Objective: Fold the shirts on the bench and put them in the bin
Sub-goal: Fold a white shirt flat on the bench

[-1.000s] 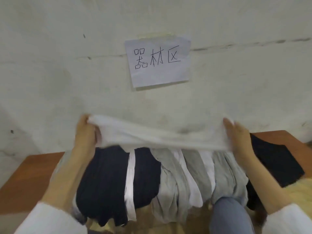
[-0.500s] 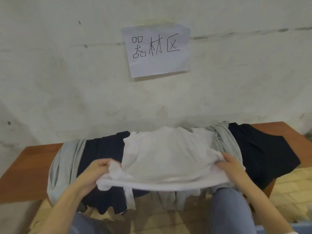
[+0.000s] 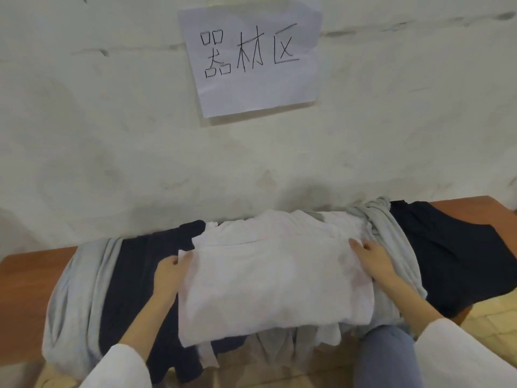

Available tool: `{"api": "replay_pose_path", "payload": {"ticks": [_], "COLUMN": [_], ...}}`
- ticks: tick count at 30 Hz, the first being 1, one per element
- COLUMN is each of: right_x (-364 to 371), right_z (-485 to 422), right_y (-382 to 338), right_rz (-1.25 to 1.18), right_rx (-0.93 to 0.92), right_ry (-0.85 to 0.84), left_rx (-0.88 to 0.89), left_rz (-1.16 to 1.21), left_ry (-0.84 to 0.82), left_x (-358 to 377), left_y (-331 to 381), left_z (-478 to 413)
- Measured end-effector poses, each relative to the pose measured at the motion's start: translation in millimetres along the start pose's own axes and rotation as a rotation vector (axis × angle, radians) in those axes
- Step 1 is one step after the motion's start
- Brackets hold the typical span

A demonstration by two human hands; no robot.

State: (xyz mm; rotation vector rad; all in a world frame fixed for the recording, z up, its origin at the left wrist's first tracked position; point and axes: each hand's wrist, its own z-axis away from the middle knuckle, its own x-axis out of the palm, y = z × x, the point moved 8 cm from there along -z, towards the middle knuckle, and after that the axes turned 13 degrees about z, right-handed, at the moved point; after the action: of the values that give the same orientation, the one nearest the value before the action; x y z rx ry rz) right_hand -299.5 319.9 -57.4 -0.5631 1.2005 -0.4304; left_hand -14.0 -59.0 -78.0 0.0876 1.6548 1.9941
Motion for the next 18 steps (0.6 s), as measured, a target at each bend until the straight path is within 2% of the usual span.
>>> {"api": "replay_pose_path", "payload": {"ticks": [3,7,10,14,18], "right_x": [-4,-18,-12,12,25], "right_z": [-8,-17,-34,-57,-65], "right_y": [-11,-32,-33,-14,-19], "right_rz": [-0.003,-0.211,-0.219,-0.089,-0.091], "right_rx": [-0.113,-0.201,-0.174,-0.020,0.017], "right_ry": [0.085,0.206,0.190,0.046,-0.100], "left_rx": [0.159,0.296,0.254,0.094,-0.008], "left_rz": [0.041,0.166,0.123,0.046,-0.003], "left_ry": [0.061,0.047,0.014,-0.015,-0.157], "left_x": [-7,-8,3,14,28], "left_y": [19,41,39,23,23], "left_z": [-3,-10,-20,-35,-42]}}
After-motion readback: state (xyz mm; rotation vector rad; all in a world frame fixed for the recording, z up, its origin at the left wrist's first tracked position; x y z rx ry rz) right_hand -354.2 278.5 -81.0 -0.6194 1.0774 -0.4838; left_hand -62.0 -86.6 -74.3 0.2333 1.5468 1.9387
